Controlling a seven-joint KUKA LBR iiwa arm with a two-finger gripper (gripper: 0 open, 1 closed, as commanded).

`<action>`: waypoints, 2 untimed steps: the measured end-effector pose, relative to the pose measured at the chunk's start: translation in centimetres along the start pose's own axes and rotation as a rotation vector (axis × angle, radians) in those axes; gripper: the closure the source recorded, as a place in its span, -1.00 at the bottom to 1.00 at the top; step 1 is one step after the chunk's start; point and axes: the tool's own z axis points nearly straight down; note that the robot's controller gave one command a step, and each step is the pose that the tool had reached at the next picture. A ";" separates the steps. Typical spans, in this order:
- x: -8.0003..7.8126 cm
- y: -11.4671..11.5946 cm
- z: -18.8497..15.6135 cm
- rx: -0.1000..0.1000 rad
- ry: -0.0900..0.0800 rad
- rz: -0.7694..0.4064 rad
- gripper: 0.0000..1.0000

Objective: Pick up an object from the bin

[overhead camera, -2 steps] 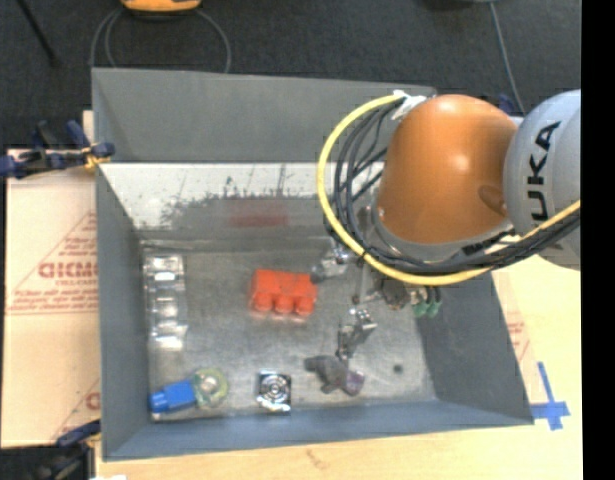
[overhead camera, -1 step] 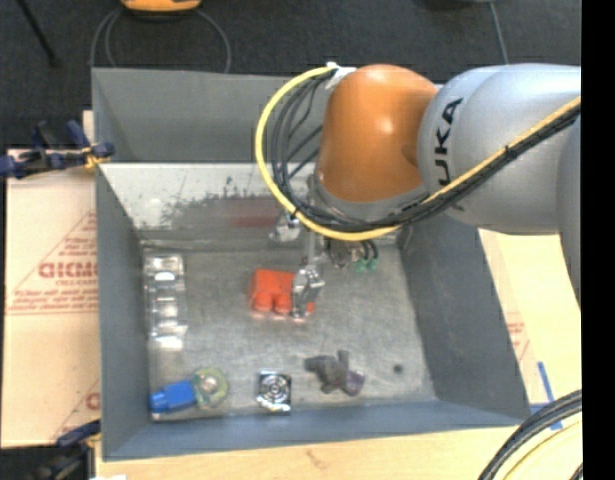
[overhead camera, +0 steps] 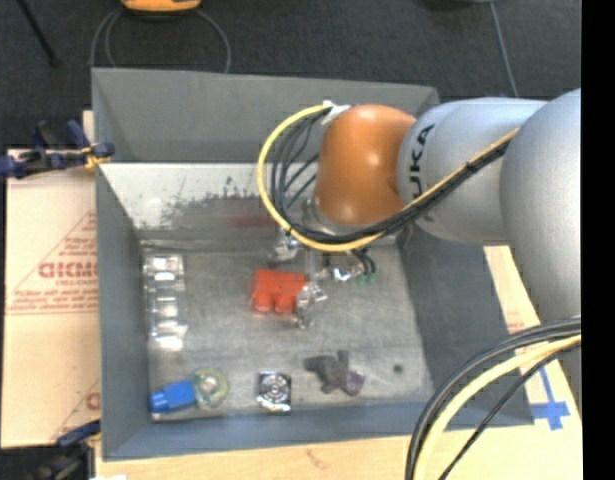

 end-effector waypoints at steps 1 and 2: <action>-0.2 0.1 -0.5 0.000 -0.008 0.000 1.00; -1.0 -1.1 -11.2 0.005 -0.012 -0.432 1.00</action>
Offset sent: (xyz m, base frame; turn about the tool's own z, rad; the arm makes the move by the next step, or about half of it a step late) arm 0.0000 0.0000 0.0000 0.0000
